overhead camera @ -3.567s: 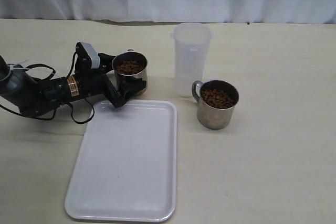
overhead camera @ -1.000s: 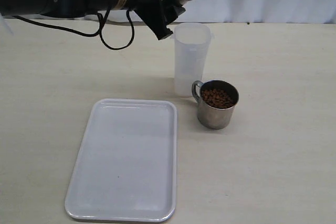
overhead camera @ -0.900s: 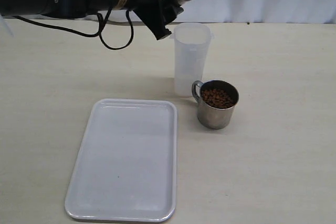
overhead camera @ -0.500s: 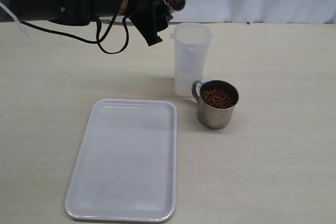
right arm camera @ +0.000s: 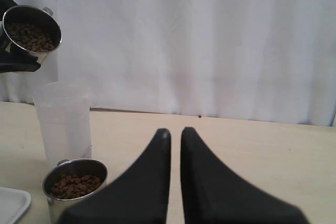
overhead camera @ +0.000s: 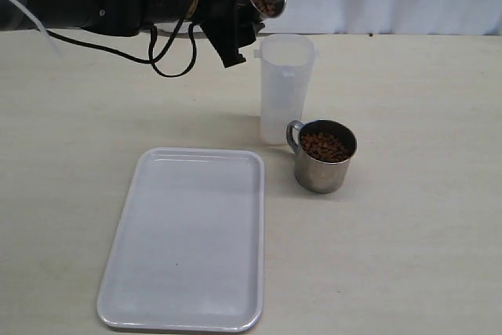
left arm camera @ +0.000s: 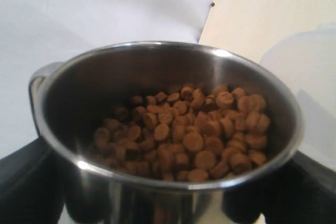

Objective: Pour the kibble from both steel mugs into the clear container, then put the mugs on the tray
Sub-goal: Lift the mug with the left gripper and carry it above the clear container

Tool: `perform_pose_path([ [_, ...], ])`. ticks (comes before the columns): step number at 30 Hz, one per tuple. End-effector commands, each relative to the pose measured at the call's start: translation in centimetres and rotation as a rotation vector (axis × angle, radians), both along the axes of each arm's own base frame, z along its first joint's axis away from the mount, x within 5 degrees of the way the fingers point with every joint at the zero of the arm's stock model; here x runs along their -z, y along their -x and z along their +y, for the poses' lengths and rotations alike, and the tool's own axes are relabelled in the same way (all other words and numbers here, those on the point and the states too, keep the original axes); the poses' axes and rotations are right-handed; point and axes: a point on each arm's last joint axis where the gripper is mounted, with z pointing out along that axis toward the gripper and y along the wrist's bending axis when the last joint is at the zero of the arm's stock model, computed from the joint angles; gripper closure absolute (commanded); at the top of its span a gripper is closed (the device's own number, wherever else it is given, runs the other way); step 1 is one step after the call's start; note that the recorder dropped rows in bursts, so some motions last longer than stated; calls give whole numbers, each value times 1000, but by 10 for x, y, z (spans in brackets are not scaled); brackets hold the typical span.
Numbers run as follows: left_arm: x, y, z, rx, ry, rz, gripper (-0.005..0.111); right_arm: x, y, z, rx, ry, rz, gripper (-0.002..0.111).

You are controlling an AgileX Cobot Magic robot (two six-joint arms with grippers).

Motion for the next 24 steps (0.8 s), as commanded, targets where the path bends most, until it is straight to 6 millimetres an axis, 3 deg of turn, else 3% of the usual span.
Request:
perform_pose_path([
  [1, -4, -4, -2, 2, -13, -26, 107, 1, 0, 0, 3, -13, -2, 103],
  [8, 6, -9, -2, -24, -61, -34, 107, 1, 0, 0, 3, -13, -2, 103],
  [24, 5, -1, -12, -46, -197, -122, 107, 1, 0, 0, 3, -13, -2, 103],
])
